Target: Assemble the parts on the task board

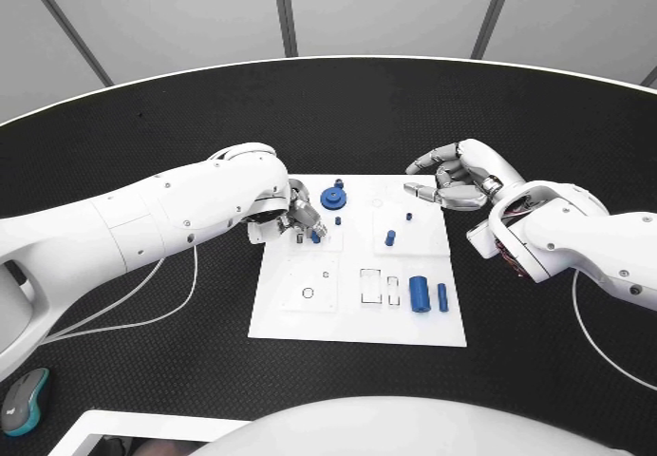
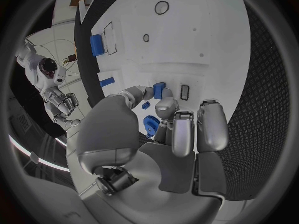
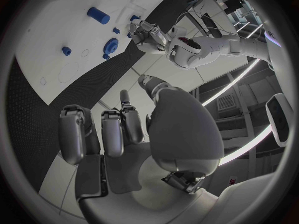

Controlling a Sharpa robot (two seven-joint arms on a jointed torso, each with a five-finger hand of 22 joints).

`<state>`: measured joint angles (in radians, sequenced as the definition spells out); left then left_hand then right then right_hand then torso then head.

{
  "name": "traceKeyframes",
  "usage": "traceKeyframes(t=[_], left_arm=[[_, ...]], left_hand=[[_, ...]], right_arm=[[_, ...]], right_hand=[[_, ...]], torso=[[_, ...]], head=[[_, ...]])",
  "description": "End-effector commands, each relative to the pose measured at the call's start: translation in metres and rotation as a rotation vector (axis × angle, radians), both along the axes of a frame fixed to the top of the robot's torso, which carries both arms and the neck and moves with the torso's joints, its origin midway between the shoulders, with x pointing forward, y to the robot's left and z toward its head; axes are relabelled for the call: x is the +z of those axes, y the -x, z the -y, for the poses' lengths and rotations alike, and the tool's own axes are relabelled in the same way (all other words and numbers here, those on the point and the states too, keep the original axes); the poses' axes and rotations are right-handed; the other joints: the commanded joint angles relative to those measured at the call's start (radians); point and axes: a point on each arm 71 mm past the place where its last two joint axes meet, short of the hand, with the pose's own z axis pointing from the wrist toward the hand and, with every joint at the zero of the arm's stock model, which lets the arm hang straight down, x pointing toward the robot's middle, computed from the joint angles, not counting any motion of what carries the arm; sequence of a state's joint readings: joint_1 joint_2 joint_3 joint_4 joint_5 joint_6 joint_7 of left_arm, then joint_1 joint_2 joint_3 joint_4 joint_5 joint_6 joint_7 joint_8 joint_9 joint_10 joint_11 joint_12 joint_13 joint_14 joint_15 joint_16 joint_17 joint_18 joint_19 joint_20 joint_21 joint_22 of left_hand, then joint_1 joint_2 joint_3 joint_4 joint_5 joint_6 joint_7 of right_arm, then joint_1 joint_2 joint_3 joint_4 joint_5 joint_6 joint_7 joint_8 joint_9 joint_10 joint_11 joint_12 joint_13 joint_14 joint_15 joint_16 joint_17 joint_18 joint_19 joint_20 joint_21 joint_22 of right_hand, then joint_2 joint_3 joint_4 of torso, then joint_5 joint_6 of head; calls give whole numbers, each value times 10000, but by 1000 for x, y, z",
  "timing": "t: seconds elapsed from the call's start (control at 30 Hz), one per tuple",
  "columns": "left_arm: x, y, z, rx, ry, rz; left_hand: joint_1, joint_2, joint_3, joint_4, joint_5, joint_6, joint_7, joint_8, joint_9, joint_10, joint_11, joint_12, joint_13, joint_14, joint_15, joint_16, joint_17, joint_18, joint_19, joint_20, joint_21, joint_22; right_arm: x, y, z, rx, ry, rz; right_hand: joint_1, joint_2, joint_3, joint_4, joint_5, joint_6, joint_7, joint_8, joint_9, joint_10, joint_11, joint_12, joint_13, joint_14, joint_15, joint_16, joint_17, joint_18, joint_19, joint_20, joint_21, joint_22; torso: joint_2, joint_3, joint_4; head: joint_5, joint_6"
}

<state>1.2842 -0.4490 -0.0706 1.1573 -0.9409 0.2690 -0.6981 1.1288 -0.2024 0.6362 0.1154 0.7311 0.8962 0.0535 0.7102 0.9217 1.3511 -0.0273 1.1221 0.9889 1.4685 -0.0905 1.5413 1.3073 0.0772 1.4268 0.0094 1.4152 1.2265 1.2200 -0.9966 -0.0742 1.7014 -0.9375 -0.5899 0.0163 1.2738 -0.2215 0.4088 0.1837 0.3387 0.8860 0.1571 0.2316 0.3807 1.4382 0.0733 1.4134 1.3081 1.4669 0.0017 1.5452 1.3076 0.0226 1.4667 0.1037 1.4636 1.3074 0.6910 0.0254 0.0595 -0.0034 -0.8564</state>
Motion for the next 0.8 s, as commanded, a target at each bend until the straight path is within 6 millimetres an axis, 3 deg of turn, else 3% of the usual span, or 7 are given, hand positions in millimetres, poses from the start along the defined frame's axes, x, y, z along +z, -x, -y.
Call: traceKeyframes(t=[0.03,0.43,0.8], left_arm=[[-1,0,0,40,-81,-43],[-3,-1,0,118,-126,-65],[-3,-1,-3,89,-198,-153]], left_hand=[[10,153,1050,-1121,-112,74,-175,-42,21,58,-136,-40,-33,891,-78,54,2161,-75,81,0,48,15],[-112,237,779,-950,-409,54,-231,-21,149,109,-174,-56,-117,891,-109,52,2160,-81,93,-30,42,33],[-451,-1,-19,-514,-795,99,-372,-149,211,92,-267,-27,-199,891,-183,51,2162,-84,106,-81,18,43]], right_arm=[[0,0,0,-2,-1,2],[0,1,1,-26,-5,16],[0,0,2,-49,-4,31]], right_hand=[[27,69,-4,36,57,62,-5,64,11,41,-32,34,1234,891,-80,-67,2054,76,555,-91,-57,1750],[29,62,-9,45,80,61,-8,71,11,27,-35,14,1214,886,-84,-80,2033,84,544,-95,-89,1727],[25,58,-12,49,81,56,-7,71,10,22,-34,8,1208,886,-84,-80,2033,84,545,-96,-88,1728]], torso=[[-2,5,-7],[-13,1,1],[-29,-14,6]], head=[[-17,-24],[-75,-34],[-68,-37]])
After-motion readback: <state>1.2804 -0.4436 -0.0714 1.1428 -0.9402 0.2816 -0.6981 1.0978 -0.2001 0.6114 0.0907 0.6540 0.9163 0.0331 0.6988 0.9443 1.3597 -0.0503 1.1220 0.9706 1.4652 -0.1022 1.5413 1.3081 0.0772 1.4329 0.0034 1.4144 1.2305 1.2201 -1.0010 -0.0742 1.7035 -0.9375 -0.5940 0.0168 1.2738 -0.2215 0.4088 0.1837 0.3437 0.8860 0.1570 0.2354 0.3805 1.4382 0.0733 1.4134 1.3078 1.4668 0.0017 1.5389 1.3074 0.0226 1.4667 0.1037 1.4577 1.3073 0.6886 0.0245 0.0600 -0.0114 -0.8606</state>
